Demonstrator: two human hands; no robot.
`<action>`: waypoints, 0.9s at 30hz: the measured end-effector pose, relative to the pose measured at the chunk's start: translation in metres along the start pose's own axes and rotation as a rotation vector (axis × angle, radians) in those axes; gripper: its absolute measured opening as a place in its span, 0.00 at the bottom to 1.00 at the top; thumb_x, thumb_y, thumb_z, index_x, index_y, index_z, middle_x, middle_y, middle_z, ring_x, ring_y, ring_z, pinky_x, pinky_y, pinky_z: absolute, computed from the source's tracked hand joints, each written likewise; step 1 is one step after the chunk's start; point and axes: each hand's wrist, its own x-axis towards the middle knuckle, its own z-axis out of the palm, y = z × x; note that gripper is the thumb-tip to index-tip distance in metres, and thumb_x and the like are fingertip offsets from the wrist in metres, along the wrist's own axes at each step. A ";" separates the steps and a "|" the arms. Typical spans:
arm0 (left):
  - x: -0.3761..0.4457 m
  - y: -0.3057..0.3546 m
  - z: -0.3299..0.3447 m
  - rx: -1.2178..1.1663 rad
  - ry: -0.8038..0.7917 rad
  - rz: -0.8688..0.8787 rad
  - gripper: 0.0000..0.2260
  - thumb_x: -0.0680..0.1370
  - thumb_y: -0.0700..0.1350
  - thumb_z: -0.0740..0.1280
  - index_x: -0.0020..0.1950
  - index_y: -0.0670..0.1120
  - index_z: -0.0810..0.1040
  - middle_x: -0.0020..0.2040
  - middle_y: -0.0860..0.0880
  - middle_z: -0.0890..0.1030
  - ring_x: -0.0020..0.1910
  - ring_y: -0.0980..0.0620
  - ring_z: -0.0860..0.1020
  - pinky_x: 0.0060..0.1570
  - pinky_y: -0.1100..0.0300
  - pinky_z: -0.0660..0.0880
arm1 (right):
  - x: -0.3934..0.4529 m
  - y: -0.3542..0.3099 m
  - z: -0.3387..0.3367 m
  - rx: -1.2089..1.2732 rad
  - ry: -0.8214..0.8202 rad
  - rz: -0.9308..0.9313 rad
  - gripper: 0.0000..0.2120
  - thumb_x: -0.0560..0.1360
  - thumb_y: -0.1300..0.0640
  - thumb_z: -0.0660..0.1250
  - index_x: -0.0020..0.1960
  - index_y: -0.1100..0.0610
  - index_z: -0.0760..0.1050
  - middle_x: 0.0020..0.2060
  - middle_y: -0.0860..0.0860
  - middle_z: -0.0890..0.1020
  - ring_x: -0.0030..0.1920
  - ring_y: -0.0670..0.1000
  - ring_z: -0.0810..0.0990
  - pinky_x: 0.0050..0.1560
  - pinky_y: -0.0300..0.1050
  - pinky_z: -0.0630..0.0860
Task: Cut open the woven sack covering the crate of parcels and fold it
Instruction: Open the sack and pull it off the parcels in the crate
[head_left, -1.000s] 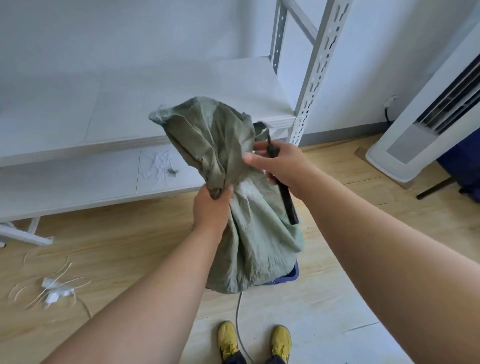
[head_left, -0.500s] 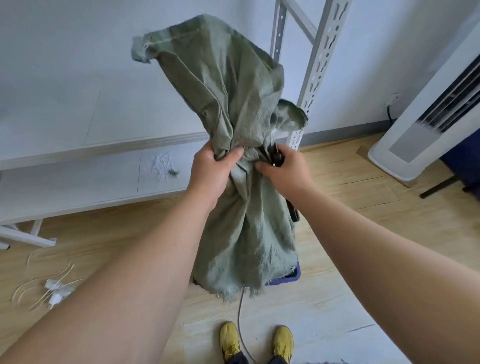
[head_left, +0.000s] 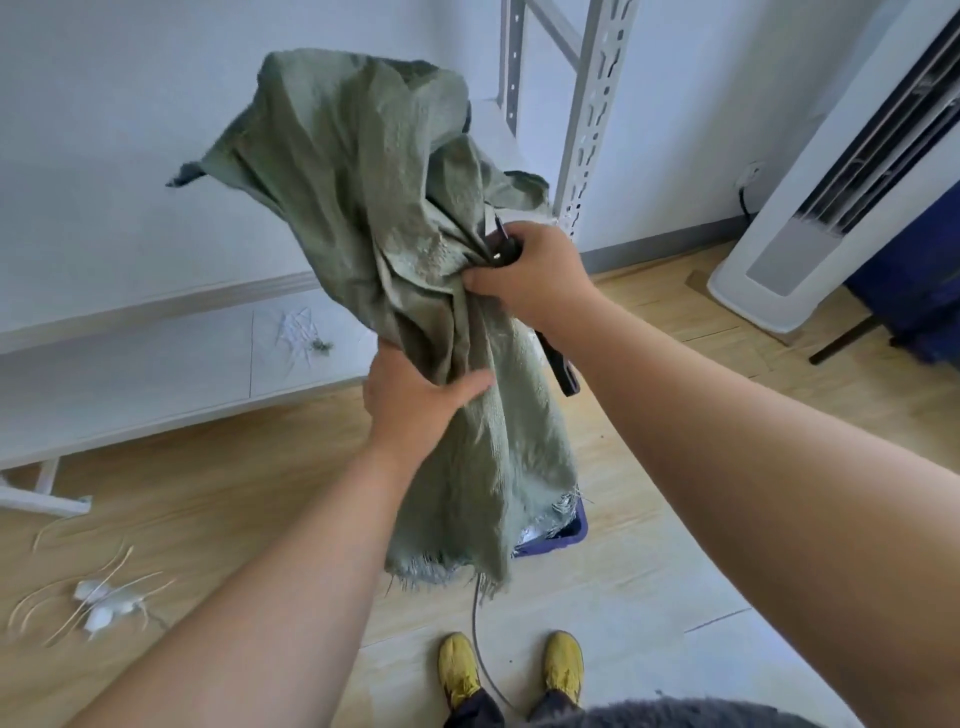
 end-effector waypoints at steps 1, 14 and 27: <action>-0.006 -0.001 0.006 0.031 0.003 -0.023 0.44 0.57 0.61 0.78 0.68 0.48 0.66 0.61 0.56 0.76 0.64 0.48 0.75 0.66 0.52 0.68 | -0.001 -0.002 0.004 0.039 -0.058 0.033 0.10 0.65 0.58 0.76 0.42 0.53 0.77 0.32 0.46 0.77 0.33 0.49 0.76 0.39 0.46 0.76; 0.012 0.001 0.002 -0.196 0.052 -0.176 0.20 0.72 0.50 0.73 0.62 0.47 0.77 0.56 0.53 0.81 0.55 0.50 0.79 0.56 0.56 0.74 | -0.025 0.079 0.025 0.049 -0.284 0.216 0.21 0.67 0.53 0.78 0.58 0.52 0.77 0.46 0.46 0.81 0.34 0.41 0.78 0.31 0.36 0.73; 0.036 0.062 -0.028 -0.320 0.073 0.095 0.13 0.68 0.52 0.74 0.51 0.54 0.79 0.49 0.59 0.82 0.50 0.58 0.81 0.50 0.61 0.76 | -0.010 0.024 0.017 0.252 0.025 0.003 0.05 0.70 0.54 0.74 0.40 0.48 0.77 0.26 0.41 0.77 0.29 0.44 0.75 0.35 0.42 0.74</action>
